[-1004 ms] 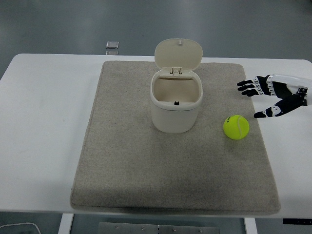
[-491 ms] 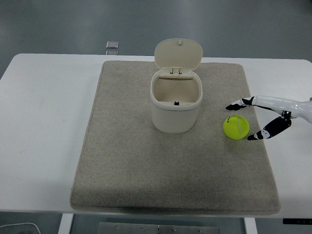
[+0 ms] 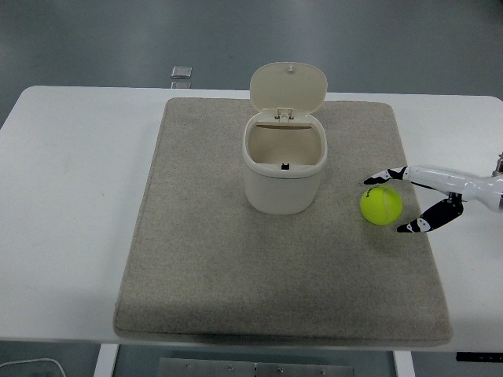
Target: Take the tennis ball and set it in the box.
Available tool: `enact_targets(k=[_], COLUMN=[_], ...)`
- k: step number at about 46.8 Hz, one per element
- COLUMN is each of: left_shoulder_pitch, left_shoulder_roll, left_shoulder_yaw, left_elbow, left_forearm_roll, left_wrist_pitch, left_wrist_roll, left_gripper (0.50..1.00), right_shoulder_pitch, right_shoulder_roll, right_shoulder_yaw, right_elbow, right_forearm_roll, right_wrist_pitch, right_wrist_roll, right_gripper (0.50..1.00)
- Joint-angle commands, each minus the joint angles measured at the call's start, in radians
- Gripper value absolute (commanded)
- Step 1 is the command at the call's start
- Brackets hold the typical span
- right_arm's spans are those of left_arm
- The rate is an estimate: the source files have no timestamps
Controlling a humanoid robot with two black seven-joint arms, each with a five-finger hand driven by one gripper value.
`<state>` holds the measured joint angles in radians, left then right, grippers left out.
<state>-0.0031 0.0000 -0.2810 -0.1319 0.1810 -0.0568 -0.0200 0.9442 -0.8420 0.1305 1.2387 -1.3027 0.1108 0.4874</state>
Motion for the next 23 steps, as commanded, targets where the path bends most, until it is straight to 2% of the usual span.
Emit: enact_targets(k=[1,11,16,23], left_shoulder_pitch=[0.000,0.000,0.000,0.000], left_shoulder_roll=[0.000,0.000,0.000,0.000], left_shoulder_yaw=[0.000,0.000,0.000,0.000], left_elbow=[0.000,0.000,0.000,0.000], left_forearm_roll=[0.000,0.000,0.000,0.000], left_wrist_pitch=[0.000,0.000,0.000,0.000], left_wrist_roll=[0.000,0.000,0.000,0.000], left_gripper=[0.992,0.992,0.992,0.992], right_shoulder_pitch=[0.001,0.001,0.001,0.001], right_shoulder_roll=[0.007,0.030,0.034,0.034], right_shoulder_yaw=[0.001,0.001,0.001,0.001], right_elbow=[-0.001,-0.013,-0.022,-0.035], right_forearm_roll=[0.000,0.002,0.000,-0.001], right_wrist_pitch=[0.000,-0.002,-0.008,-0.008], right_wrist_roll=[-0.003,-0.004,-0.009,-0.009], right_gripper=[0.897,0.870,0.832,0.832])
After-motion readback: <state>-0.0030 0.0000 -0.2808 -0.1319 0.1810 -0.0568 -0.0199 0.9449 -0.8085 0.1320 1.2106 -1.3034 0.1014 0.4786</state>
